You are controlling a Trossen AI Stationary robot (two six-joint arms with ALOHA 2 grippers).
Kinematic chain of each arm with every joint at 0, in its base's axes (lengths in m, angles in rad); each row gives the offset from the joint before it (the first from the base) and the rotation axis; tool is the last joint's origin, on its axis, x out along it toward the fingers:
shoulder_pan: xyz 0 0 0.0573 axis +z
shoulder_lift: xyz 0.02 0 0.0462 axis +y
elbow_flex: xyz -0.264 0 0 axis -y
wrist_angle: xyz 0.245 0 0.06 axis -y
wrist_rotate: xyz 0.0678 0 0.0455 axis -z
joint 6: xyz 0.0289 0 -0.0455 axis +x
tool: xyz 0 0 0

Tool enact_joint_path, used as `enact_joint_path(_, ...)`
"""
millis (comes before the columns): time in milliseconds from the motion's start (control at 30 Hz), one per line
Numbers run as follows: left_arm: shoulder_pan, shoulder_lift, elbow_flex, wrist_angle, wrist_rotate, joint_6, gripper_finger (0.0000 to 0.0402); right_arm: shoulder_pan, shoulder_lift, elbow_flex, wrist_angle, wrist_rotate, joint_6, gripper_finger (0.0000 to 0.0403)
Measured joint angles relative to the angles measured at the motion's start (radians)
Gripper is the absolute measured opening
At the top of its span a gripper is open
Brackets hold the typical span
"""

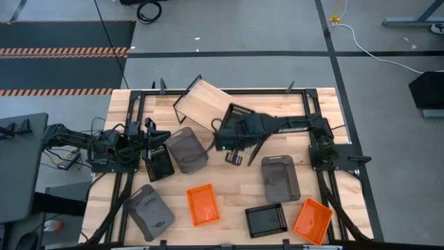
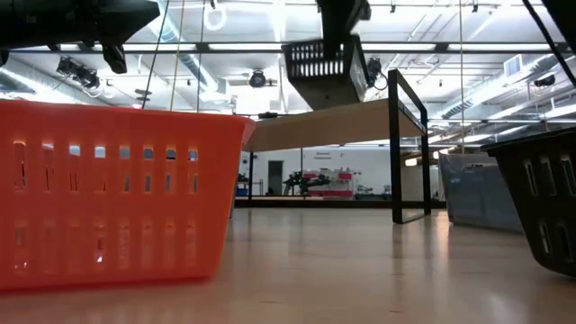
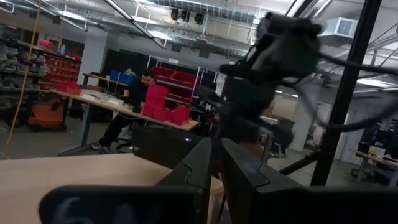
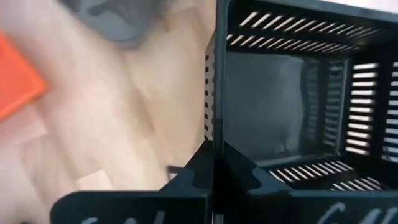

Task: Stack baskets on shelf by color
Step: Put the middle black basket on the shelf

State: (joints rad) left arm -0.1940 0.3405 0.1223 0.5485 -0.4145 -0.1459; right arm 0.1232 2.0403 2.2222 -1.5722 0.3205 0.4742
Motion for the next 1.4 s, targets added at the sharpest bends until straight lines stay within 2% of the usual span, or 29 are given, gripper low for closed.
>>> enact_joint_path(133,0.0,0.0,0.0,-0.001,0.0,0.0,0.0041,-0.047,0.0,-0.04,0.001,-0.001,0.019,0.003)
enact_joint_path(333,0.0,0.0,0.0,-0.002,0.0,0.0,0.0039,-0.08,0.0,-0.115,0.002,-0.059,0.021,0.0015)
enact_joint_path(733,0.0,0.0,0.0,-0.002,0.0,-0.012,0.0041,-0.035,-0.061,-0.196,0.0,-0.08,0.086,0.0034)
enact_joint_path(1067,0.0,0.0,0.0,-0.003,0.0,-0.026,0.004,-0.033,-0.174,-0.362,0.0,-0.052,0.185,0.0056)
enact_joint_path(1400,0.0,0.0,0.0,-0.003,0.0,-0.026,0.0039,-0.021,-0.21,-0.44,0.076,-0.066,0.18,0.0081)
